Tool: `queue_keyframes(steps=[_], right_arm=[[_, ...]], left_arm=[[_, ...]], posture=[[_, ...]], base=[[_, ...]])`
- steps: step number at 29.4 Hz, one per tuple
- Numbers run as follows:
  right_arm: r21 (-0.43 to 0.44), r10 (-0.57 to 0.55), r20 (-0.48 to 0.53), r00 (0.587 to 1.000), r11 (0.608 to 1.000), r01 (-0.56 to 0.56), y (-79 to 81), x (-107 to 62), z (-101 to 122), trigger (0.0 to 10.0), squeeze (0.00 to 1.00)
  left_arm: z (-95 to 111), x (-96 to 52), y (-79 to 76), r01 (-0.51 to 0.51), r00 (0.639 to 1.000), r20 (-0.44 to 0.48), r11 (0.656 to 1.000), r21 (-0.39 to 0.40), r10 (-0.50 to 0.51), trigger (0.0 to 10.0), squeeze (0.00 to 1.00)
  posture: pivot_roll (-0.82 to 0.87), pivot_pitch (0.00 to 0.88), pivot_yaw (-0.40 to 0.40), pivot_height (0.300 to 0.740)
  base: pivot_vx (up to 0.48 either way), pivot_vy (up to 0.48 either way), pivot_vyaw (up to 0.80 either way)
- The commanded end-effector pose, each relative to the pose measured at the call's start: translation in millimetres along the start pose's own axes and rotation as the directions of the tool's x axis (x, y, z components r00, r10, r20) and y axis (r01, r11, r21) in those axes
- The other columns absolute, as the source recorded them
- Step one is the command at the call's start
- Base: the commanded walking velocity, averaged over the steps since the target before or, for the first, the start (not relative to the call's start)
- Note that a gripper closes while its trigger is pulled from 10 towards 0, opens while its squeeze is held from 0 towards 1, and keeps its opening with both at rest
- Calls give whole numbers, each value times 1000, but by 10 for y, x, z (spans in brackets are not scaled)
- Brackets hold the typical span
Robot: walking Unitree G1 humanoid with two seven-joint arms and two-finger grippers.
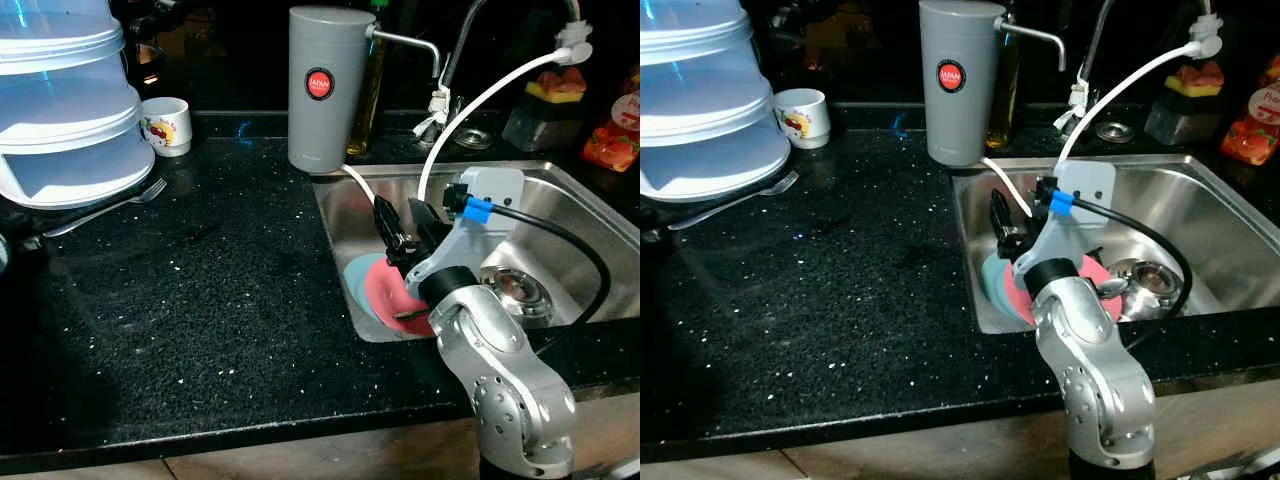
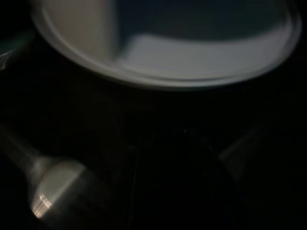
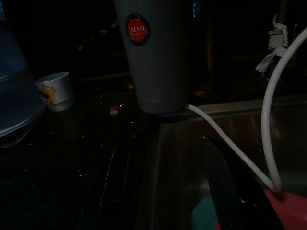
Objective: Kitchen organization
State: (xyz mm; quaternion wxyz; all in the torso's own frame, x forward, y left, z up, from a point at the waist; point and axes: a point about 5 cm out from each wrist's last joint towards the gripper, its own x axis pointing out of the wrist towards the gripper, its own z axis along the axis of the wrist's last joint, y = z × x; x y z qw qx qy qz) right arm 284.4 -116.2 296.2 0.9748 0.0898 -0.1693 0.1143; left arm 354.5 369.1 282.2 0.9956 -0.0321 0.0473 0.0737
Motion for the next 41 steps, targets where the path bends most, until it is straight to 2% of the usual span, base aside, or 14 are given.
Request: queue_keyframes(steps=[1, 10, 11, 12, 15, 17, 19, 22, 24, 28, 34, 38, 40, 41], right_arm=[[2, -16, 3, 1000, 1000, 16, -20, -25, 9, 10000, 0], [2, -24, 11, 1000, 1000, 24, -24, -23, 24, 10000, 0], [2, -28, 13, 1000, 1000, 28, -29, -27, 27, 10000, 0], [0, -37, 16, 999, 999, 37, -45, -39, 32, 10000, 0], [-1, -40, 17, 999, 999, 40, -51, -43, 33, 10000, 0], [-3, -46, 19, 999, 999, 46, -63, -43, 33, 10000, 0], [-3, -46, 19, 999, 999, 46, -63, -43, 33, 10000, 0], [-5, -51, 23, 998, 999, 51, -70, -36, 33, 10000, 0], [-6, -53, 26, 998, 999, 53, -73, -35, 37, 10000, 0], [-6, -65, 33, 997, 998, 65, -85, -41, 44, 10000, 0], [-4, -78, 37, 996, 997, 78, -100, -48, 38, 10000, 0], [-6, -79, 42, 996, 997, 79, -100, -42, 37, 10000, 0], [-6, -79, 44, 996, 997, 79, -101, -40, 40, 10000, 0], [-8, -79, 47, 996, 997, 80, -103, -40, 46, 10000, 0]], left_arm=[[-281, 65, -156, 92, 986, -145, 995, 32, -87, 10000, 0], [-367, 189, -595, 319, 930, -230, 941, 113, -287, 10000, 0], [-372, 209, -686, 355, 917, -235, 929, 108, -323, 10000, 0], [-402, 245, -895, 442, 878, -250, 892, 94, -409, 10000, 0], [-418, 256, -978, 476, 860, -257, 875, 89, -441, 10000, 0], [-454, 278, -1198, 554, 812, -267, 830, 70, -519, 10000, 0], [-454, 278, -1198, 554, 812, -267, 830, 70, -519, 10000, 0], [-466, 293, -1503, 647, 744, -265, 760, 54, -614, 10000, 0], [-440, 301, -1582, 658, 737, -255, 750, 64, -625, 10000, 0], [-279, 320, -1670, 646, 758, -192, 757, 96, -623, 10000, 0], [269, 281, -1692, 643, 762, 82, 766, 26, -642, 10000, 0], [614, 249, -1448, 523, 825, 286, 850, -64, -487, 10000, 0], [666, 239, -1391, 502, 833, 316, 861, -86, -454, 10000, 0], [709, 229, -1308, 458, 847, 345, 885, -89, -404, 10000, 0]], posture=[[-73, 243, -44, 740], [-77, 235, -29, 740], [-77, 232, -26, 740], [-78, 227, -23, 740], [-78, 227, -23, 740], [-76, 222, -20, 740], [-76, 222, -20, 740], [-78, 214, -14, 740], [-78, 213, -11, 740], [-76, 207, -1, 740], [-71, 203, 4, 740], [-73, 192, 6, 740], [-73, 192, 6, 740], [-77, 187, 7, 740]], base=[[0, 0, 0], [0, 0, 0], [0, 0, 0], [0, 0, 0], [0, 0, 0], [0, 0, 0], [0, 0, 0], [0, 0, 0], [0, 0, 0], [0, 0, 0], [0, 0, 0], [0, 0, 0], [0, 0, 0], [0, 0, 0]])
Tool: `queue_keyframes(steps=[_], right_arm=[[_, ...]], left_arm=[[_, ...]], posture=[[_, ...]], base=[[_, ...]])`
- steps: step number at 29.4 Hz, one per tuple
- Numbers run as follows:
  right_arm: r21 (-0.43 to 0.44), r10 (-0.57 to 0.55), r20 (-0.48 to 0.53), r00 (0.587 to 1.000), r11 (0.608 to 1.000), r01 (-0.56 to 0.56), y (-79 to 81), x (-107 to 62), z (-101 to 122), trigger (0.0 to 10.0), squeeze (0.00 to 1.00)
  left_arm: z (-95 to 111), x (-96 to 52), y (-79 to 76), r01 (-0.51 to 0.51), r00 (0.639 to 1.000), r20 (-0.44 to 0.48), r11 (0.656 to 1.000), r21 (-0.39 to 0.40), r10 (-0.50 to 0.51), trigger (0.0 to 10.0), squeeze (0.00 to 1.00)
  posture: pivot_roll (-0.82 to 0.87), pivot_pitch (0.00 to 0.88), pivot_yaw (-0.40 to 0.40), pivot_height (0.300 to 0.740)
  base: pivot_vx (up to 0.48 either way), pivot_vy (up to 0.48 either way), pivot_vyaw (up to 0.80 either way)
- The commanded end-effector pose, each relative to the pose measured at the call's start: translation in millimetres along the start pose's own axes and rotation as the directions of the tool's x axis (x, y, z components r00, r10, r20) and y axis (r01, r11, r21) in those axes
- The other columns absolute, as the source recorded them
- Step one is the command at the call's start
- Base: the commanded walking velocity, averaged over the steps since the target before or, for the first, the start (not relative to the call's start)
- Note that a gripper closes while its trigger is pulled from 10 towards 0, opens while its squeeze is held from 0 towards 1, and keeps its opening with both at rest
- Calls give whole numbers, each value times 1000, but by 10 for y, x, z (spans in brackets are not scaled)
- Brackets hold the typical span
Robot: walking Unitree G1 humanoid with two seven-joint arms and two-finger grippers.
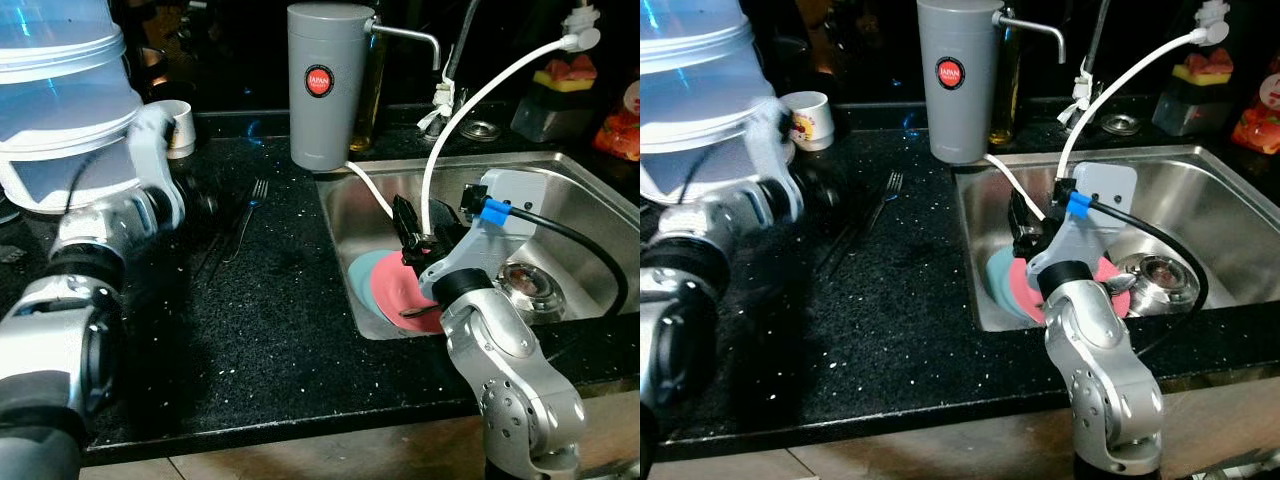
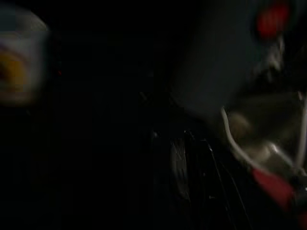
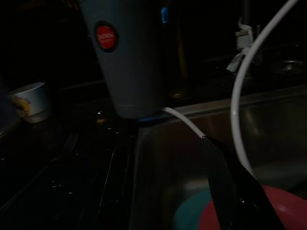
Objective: Kitchen organization
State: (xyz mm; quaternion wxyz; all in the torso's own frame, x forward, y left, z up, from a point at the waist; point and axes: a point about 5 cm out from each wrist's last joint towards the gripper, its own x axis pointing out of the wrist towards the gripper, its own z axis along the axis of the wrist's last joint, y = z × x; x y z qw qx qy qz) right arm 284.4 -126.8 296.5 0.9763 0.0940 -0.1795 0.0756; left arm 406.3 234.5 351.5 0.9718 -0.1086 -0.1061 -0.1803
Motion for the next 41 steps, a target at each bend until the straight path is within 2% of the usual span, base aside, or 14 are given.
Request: queue_keyframes(steps=[1, 3, 6, 8, 13, 16, 17, 19, 21, 22, 23, 28, 36, 41], right_arm=[[-2, -4, 19, 1000, 1000, 4, -4, -21, 21, 10000, 0], [-6, -5, 24, 1000, 1000, 5, -12, -22, 33, 10000, 0], [-14, -8, 29, 1000, 1000, 9, -30, -26, 41, 10000, 0], [-18, -9, 31, 999, 1000, 10, -34, -29, 45, 10000, 0], [-28, -12, 37, 999, 1000, 13, -44, -35, 59, 10000, 0], [-40, -23, 45, 999, 999, 25, -61, -54, 73, 10000, 0], [-40, -23, 45, 999, 999, 25, -61, -54, 73, 10000, 0], [-40, -31, 46, 998, 999, 33, -70, -70, 69, 10000, 0], [-40, -31, 46, 998, 999, 33, -70, -70, 69, 10000, 0], [-40, -35, 46, 998, 999, 36, -69, -79, 62, 10000, 0], [-40, -35, 46, 998, 999, 36, -69, -79, 62, 10000, 0], [-41, -41, 47, 998, 998, 43, -57, -90, 57, 10000, 0], [-44, -49, 48, 998, 998, 51, -74, -100, 57, 10000, 0], [-47, -51, 51, 997, 998, 53, -84, -93, 61, 10000, 0]], left_arm=[[100, -59, 102, -67, 996, 52, 998, 5, 67, 10000, 0], [94, -131, 243, -193, 980, 51, 979, 64, 190, 10000, 0], [-129, -225, 426, -381, 919, -43, 911, 159, 392, 10000, 0], [-341, -238, 440, -400, 897, -108, 892, 211, 428, 10000, 0], [-663, -202, 348, -358, 895, -196, 907, 219, 401, 10000, 0], [-956, -87, 101, -252, 917, -279, 956, 150, 286, 10000, 0], [-956, -87, 101, -252, 917, -279, 956, 150, 286, 10000, 0], [-1111, -2, -107, -154, 928, -327, 983, 101, 179, 10000, 0], [-1111, -2, -107, -154, 928, -327, 983, 101, 179, 10000, 0], [-1238, 60, -292, -72, 928, -361, 994, 84, 98, 10000, 0], [-1238, 60, -292, -72, 928, -361, 994, 84, 98, 10000, 0], [-1416, 169, -630, 19, 922, -388, 999, 43, -1, 10000, 0], [-1455, 221, -797, 76, 923, -380, 997, 28, -60, 10000, 0], [-1141, 279, -684, 16, 975, -221, 993, 117, 10, 10000, 0]], posture=[[-77, 187, 7, 740], [-81, 182, 7, 740], [-85, 177, 7, 740], [-89, 172, 7, 740], [-98, 168, 11, 740], [-110, 160, 22, 740], [-110, 160, 22, 740], [-111, 159, 25, 740], [-111, 159, 25, 740], [-113, 160, 29, 740], [-113, 160, 29, 740], [-121, 163, 35, 740], [-128, 158, 36, 740], [-127, 148, 33, 740]], base=[[0, 0, 0], [0, 0, 0], [0, 0, 0], [0, 0, 0], [0, 0, 0], [0, 0, 0], [0, 0, 0], [0, 0, 0], [0, 0, 0], [0, 0, 0], [0, 0, 0], [0, 0, 0], [0, 0, 0], [0, 0, 0]])
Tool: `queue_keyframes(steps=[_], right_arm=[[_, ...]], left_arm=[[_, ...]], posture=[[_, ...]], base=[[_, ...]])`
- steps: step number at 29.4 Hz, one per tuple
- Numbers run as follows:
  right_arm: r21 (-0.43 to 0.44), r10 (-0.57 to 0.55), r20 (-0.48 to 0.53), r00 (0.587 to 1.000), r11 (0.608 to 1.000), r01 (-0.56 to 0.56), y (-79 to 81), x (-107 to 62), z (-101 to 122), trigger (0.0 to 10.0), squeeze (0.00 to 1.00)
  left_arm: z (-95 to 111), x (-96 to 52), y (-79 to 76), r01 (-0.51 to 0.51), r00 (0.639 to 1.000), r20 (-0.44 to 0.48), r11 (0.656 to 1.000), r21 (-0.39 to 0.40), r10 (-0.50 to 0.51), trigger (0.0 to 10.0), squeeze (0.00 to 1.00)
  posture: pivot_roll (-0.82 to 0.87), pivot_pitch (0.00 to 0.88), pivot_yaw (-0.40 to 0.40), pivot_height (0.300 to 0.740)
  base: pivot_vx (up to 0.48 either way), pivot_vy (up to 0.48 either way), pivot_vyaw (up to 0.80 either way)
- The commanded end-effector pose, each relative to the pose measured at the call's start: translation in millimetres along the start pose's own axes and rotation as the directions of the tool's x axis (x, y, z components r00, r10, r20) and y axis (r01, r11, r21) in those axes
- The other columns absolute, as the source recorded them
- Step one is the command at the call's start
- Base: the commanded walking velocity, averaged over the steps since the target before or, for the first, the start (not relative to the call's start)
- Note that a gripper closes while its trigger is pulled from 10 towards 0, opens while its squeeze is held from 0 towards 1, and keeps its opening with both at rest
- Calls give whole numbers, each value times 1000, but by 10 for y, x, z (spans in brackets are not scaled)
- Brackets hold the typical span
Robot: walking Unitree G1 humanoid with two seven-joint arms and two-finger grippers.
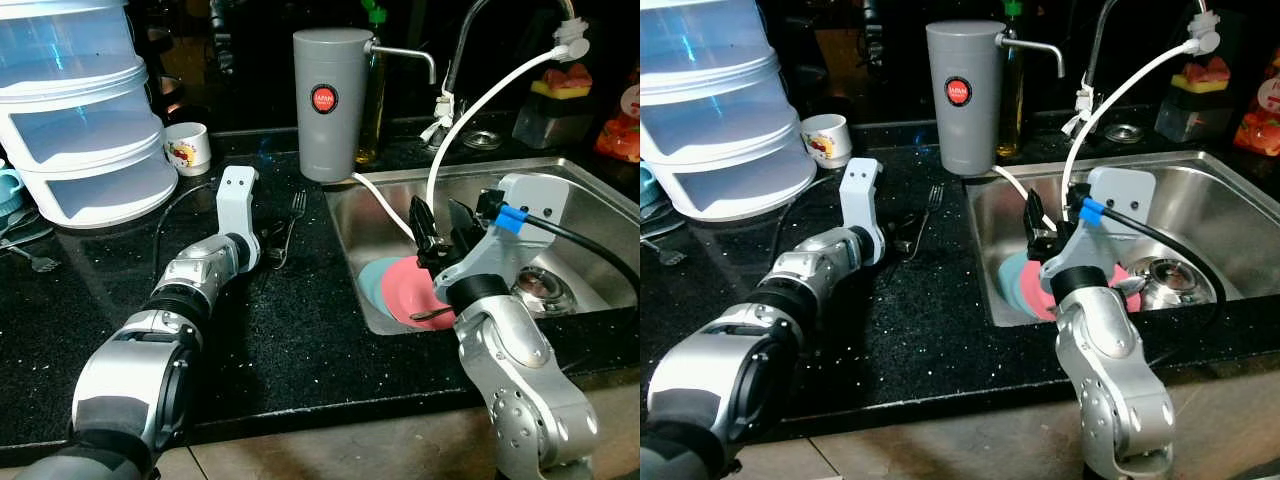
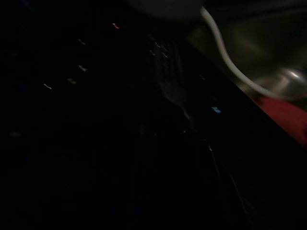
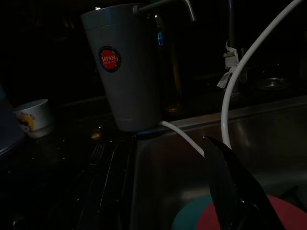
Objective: Kitchen organization
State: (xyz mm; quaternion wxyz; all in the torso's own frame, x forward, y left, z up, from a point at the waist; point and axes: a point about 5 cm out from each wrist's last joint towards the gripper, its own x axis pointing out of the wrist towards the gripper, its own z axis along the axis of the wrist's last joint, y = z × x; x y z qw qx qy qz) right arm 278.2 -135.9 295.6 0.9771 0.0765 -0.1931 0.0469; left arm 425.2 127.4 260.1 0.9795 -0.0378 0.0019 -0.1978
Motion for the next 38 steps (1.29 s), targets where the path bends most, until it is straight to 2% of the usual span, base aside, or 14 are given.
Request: queue_keyframes(steps=[1, 2, 4, 6, 8, 9, 12, 17, 21, 24, 26, 28, 32, 38], right_arm=[[-1, -5, 21, 1000, 1000, 5, -9, -20, 30, 10000, 0], [-1, -5, 21, 1000, 1000, 5, -9, -20, 30, 10000, 0], [-2, -5, 26, 1000, 1000, 5, -15, -17, 35, 10000, 0], [-9, -4, 39, 999, 1000, 4, -24, -18, 45, 10000, 0], [-41, -5, 57, 998, 999, 7, -31, -27, 60, 10000, 0], [-41, -5, 57, 998, 999, 7, -31, -27, 60, 10000, 0], [-90, -23, 72, 997, 996, 29, -35, -87, 26, 10000, 0], [-59, -60, 63, 996, 996, 64, -49, -121, -11, 10000, 0], [19, -116, 74, 990, 993, 115, -147, -89, 1, 10000, 0], [27, -117, 86, 989, 993, 115, -173, -64, 24, 10000, 0], [29, -116, 104, 988, 993, 113, -205, -34, 61, 10000, 0], [27, -113, 115, 987, 993, 111, -226, -19, 84, 10000, 0], [17, -81, 108, 991, 997, 80, -210, -28, 75, 10000, 0], [12, -28, 90, 996, 1000, 27, -153, -31, 36, 10000, 0]], left_arm=[[17, -28, 65, -23, 1000, 17, 1000, 19, 23, 10000, 0], [17, -28, 65, -23, 1000, 17, 1000, 19, 23, 10000, 0], [423, -109, 147, -29, 964, 266, 1000, 6, 27, 10000, 0], [751, -254, 187, -4, 889, 458, 1000, -9, 8, 10000, 0], [875, -346, 164, 8, 850, 526, 1000, 7, -11, 10000, 0], [875, -346, 164, 8, 850, 526, 1000, 7, -11, 10000, 0], [1005, -603, -97, 54, 788, 611, 997, 61, -80, 10000, 0], [906, -704, -305, 31, 787, 613, 997, 65, -65, 10000, 0], [537, -847, -554, 45, 836, 548, 999, -9, -32, 10000, 0], [499, -895, -551, 29, 838, 545, 1000, -1, -23, 10000, 0], [476, -952, -514, -50, 841, 540, 991, 124, -25, 10000, 0], [449, -988, -449, -116, 848, 530, 980, 164, 11, 10000, 0], [351, -1050, -327, -200, 867, 486, 971, 129, 114, 10000, 0], [203, -1092, -233, -236, 893, 418, 965, 119, 167, 10000, 0]], posture=[[-127, 148, 33, 740], [-127, 148, 33, 740], [-124, 137, 28, 740], [-116, 122, 26, 740], [-104, 115, 22, 740], [-104, 115, 22, 740], [-76, 94, 20, 740], [-69, 90, 18, 740], [-52, 82, 12, 740], [-51, 79, 9, 740], [-49, 74, 3, 740], [-48, 74, 2, 740], [-47, 72, -4, 740], [-38, 68, -11, 740]], base=[[0, 0, 0], [0, 0, 0], [0, 0, 0], [0, 0, 0], [0, 0, 0], [0, 0, 0], [0, 0, 0], [0, 0, 0], [0, 0, 0], [0, 0, 0], [0, 0, 0], [0, 0, 0], [0, 0, 0], [0, 0, 0]])
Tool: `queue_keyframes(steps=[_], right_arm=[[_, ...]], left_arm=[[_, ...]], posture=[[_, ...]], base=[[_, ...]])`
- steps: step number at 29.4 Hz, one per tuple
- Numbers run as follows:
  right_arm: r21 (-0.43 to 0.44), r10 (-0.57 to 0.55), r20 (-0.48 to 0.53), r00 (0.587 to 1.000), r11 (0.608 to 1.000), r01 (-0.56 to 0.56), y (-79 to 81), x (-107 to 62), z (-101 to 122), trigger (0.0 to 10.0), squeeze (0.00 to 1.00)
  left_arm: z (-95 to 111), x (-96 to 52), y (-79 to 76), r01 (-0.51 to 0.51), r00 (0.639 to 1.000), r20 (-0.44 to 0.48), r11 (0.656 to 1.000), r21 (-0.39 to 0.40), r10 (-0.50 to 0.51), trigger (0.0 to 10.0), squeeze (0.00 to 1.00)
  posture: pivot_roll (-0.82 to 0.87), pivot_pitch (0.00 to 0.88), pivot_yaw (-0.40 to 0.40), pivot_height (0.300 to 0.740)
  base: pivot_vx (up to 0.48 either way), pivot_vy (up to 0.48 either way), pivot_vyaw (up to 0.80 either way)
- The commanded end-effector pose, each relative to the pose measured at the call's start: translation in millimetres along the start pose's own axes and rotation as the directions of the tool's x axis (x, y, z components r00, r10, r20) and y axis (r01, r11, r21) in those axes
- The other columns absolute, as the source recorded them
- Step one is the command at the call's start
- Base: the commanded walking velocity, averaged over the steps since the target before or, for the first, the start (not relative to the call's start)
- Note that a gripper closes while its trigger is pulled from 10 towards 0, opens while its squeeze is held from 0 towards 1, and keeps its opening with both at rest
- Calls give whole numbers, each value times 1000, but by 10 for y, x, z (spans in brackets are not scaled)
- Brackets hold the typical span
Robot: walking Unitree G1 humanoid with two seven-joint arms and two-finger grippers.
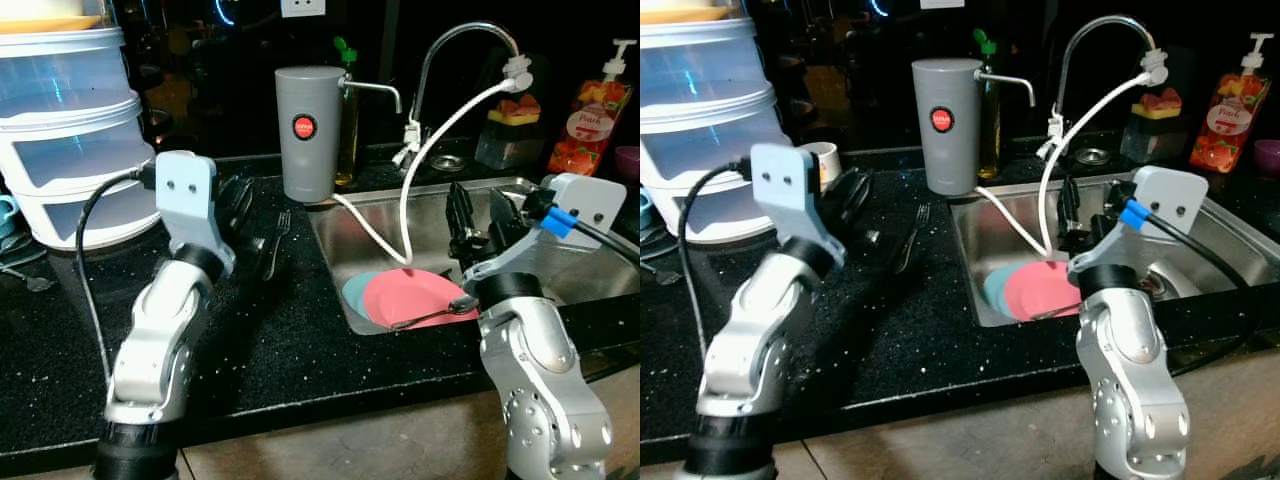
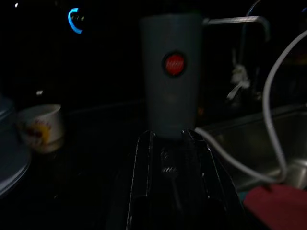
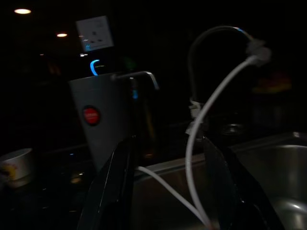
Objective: Kitchen organization
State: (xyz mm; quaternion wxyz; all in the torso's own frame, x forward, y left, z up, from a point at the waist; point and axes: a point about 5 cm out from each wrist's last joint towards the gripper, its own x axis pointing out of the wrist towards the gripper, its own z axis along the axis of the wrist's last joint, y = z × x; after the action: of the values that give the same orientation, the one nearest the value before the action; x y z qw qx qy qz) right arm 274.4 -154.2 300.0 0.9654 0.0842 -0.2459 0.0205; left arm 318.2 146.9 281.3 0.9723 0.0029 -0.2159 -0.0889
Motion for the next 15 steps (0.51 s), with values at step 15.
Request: queue_keyframes(steps=[15], right_arm=[[3, 74, -149, 986, 997, -75, -52, -97, -362, 10000, 0]], left_arm=[[-273, -234, 518, -174, 977, -118, 984, 33, 177, 10000, 0]], posture=[[-24, 47, -20, 740]], base=[[0, 0, 0]])
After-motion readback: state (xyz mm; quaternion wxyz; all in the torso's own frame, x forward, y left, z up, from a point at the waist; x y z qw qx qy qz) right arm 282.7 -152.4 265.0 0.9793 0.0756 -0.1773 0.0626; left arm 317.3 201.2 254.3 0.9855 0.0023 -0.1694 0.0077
